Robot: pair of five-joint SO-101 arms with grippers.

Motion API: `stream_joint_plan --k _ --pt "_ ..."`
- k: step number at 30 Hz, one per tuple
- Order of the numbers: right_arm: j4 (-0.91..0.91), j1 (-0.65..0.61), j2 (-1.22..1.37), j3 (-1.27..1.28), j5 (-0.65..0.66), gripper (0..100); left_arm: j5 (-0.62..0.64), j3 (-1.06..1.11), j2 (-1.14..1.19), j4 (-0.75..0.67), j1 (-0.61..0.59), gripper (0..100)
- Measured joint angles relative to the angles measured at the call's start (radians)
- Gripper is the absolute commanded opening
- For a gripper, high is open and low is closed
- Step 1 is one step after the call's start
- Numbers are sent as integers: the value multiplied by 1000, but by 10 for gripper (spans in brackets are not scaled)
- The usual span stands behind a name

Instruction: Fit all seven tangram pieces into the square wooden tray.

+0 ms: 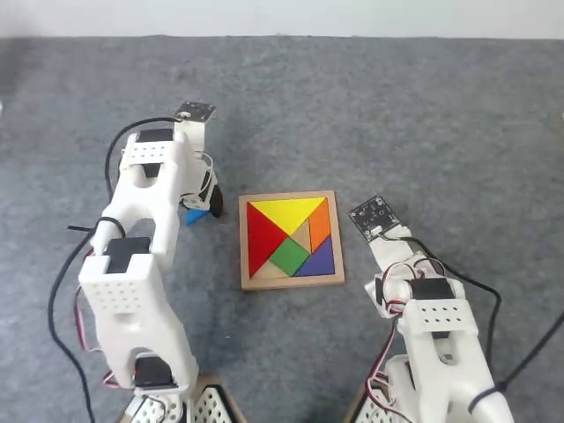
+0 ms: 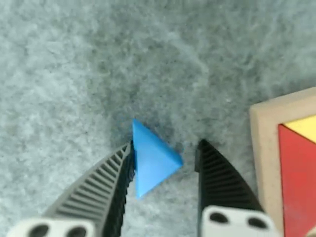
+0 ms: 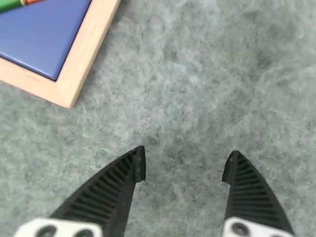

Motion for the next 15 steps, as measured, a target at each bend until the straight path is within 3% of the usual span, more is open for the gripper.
stream_joint_plan --k 15 --pt "0 0 0 0 0 263 2 0 -2 0 3 108"
